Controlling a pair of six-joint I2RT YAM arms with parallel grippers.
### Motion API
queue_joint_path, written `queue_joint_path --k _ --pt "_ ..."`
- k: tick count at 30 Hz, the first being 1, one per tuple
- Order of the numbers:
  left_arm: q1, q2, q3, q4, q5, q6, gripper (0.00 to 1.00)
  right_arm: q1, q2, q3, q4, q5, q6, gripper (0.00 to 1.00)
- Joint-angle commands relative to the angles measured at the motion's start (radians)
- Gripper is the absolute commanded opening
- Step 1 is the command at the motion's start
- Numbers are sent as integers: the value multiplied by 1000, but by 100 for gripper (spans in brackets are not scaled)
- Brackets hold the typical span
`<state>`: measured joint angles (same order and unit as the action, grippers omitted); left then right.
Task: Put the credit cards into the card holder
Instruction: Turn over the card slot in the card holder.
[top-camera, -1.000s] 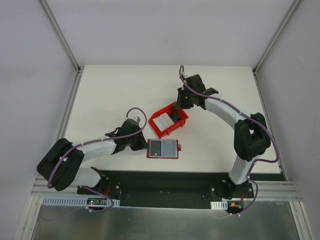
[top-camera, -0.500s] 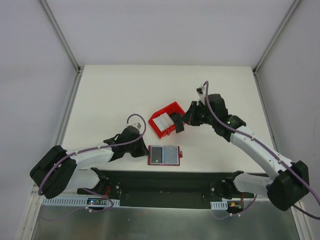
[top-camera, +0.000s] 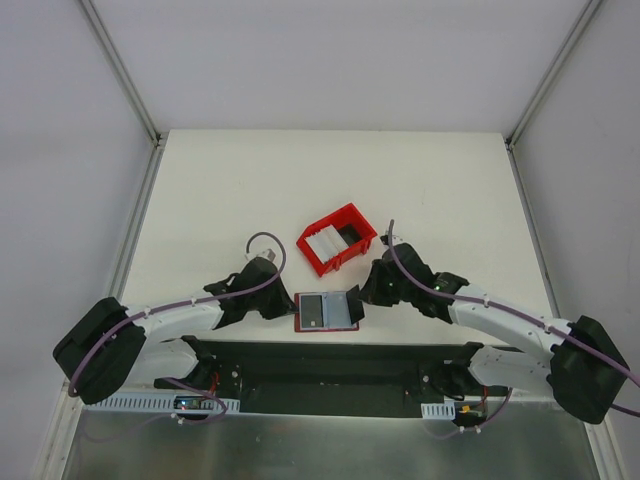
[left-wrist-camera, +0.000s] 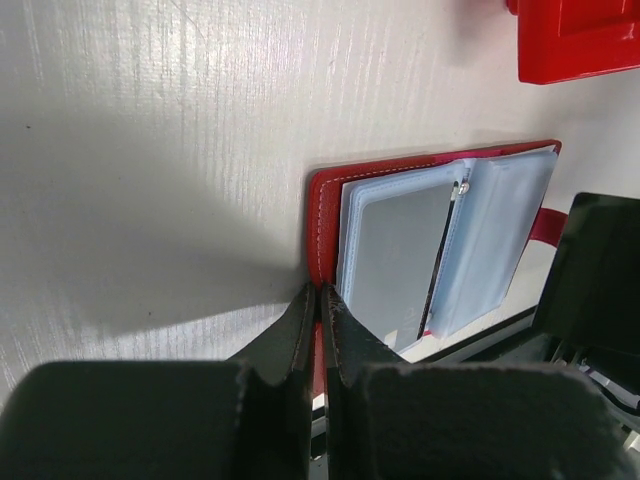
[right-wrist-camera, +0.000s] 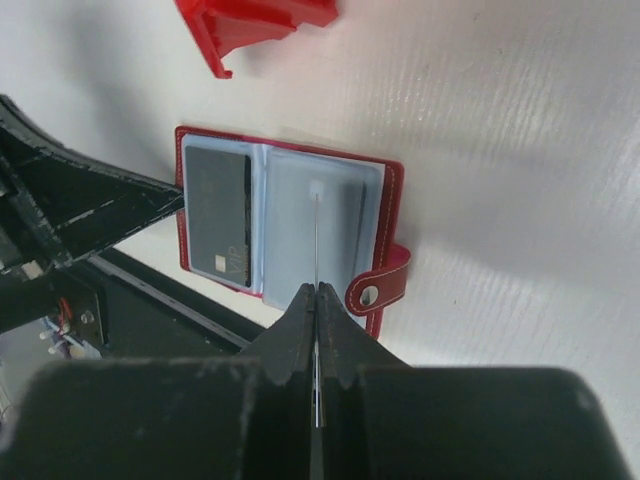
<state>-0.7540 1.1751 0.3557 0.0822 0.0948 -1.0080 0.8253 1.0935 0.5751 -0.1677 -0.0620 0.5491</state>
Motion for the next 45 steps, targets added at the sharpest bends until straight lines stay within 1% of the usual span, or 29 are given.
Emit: queue_joint_path --k 1,5,9,19,25,30,39,41,45 --pt "-11 -19 -20 -30 -33 -20 0 17 40 3 53 103 41 0" --pt "-13 -23 -26 -33 -33 -20 0 17 46 9 20 151 31 0" --pt "-13 -20 -26 -35 -35 -14 0 17 51 9 11 156 22 0" --pt "-15 -18 -26 -36 -35 -18 0 24 108 -9 76 123 37 0" --pt "-15 -14 -27 -36 -37 -18 0 44 120 -6 94 131 43 0" --pt "-15 -9 -26 -35 -36 -17 0 81 112 41 42 172 25 0" --pt "-13 -2 -24 -35 -30 -12 0 172 152 190 -137 303 -12 0" --pt "-13 0 -24 -35 -30 -11 0 179 151 192 -109 285 -21 0" --pt "-15 8 -21 -36 -30 -9 0 187 170 209 -33 202 -26 0"
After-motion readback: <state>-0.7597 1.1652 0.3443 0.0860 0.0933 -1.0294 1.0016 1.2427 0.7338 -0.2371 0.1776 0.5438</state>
